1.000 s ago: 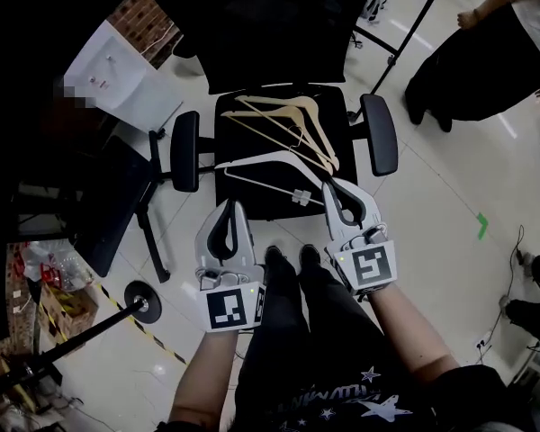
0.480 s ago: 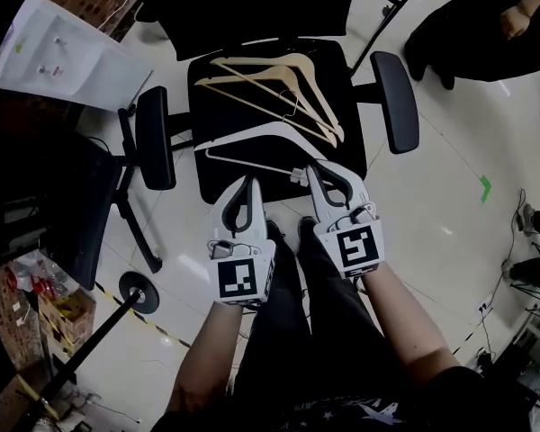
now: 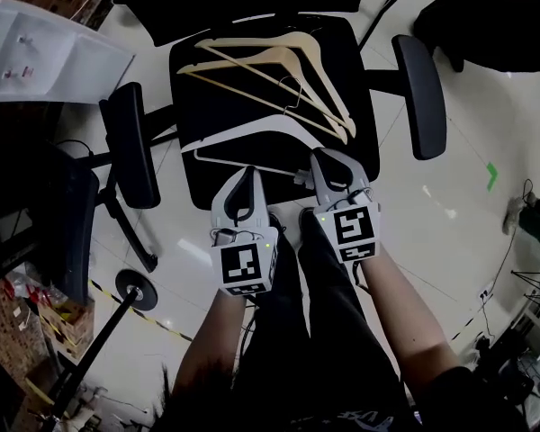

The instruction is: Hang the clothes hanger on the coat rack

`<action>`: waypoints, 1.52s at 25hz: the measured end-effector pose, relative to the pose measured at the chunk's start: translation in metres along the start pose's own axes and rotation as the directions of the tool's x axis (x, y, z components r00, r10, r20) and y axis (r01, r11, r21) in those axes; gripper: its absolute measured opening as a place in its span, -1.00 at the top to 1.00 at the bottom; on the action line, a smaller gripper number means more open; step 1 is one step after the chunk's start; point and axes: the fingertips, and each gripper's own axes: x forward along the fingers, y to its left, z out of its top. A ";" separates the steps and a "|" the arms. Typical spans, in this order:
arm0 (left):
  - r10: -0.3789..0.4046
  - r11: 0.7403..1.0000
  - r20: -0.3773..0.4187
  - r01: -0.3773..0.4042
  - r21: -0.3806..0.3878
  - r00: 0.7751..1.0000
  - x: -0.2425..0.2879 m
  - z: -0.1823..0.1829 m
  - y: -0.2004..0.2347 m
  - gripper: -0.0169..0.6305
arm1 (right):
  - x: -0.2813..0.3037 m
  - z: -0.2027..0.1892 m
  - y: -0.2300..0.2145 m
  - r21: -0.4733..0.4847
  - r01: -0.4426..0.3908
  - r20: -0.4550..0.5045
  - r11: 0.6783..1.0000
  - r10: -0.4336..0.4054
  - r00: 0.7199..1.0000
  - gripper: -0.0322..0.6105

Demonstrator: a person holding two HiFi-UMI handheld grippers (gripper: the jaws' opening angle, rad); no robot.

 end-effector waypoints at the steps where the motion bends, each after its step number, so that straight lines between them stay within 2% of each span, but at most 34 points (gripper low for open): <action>1: 0.001 1.000 -0.013 -0.001 -0.005 1.000 0.006 -0.006 0.001 0.93 | 0.005 -0.007 -0.002 0.004 -0.002 -0.021 1.000 0.002 1.000 0.88; 6: 0.005 1.000 -0.064 -0.007 -0.024 0.998 0.025 -0.029 0.007 0.93 | 0.028 -0.041 -0.005 0.033 -0.032 -0.132 0.999 0.036 0.991 0.61; 12: 0.045 0.999 -0.043 -0.044 0.010 0.998 0.038 -0.033 0.022 0.93 | 0.053 -0.073 -0.008 -0.038 -0.064 -0.246 0.997 0.053 0.968 0.37; 17: 0.050 0.999 -0.058 -0.050 0.008 0.997 0.045 -0.041 0.027 0.93 | 0.068 -0.099 -0.009 -0.119 -0.108 -0.369 0.987 0.057 0.928 0.23; 19: 0.048 0.999 -0.062 -0.048 0.006 0.997 0.046 -0.044 0.026 0.93 | 0.073 -0.109 -0.008 -0.133 -0.128 -0.404 0.983 0.064 0.913 0.22; 25: 0.046 0.999 -0.068 -0.047 -0.006 0.997 0.048 -0.048 0.022 0.93 | 0.085 -0.125 -0.012 -0.162 -0.143 -0.451 0.976 0.056 0.891 0.22; 33: 0.052 0.998 -0.074 -0.054 -0.016 0.996 0.047 -0.053 0.022 0.93 | 0.084 -0.125 -0.013 -0.131 -0.139 -0.435 0.982 0.069 0.898 0.25; 34: 0.055 0.998 -0.071 -0.056 -0.017 0.996 0.047 -0.052 0.023 0.93 | 0.084 -0.125 -0.014 -0.132 -0.137 -0.436 0.982 0.067 0.898 0.30; 35: 0.057 0.998 -0.068 -0.059 -0.019 0.996 0.047 -0.051 0.024 0.93 | 0.085 -0.125 -0.014 -0.134 -0.133 -0.437 0.982 0.062 0.897 0.45; 36: 0.059 0.998 -0.066 -0.060 -0.020 0.996 0.047 -0.050 0.025 0.93 | 0.085 -0.125 -0.014 -0.135 -0.130 -0.440 0.982 0.058 0.896 0.51; 38: 0.061 0.998 -0.062 -0.063 -0.019 0.996 0.047 -0.049 0.026 0.93 | 0.086 -0.125 -0.014 -0.135 -0.128 -0.446 0.983 0.055 0.893 0.52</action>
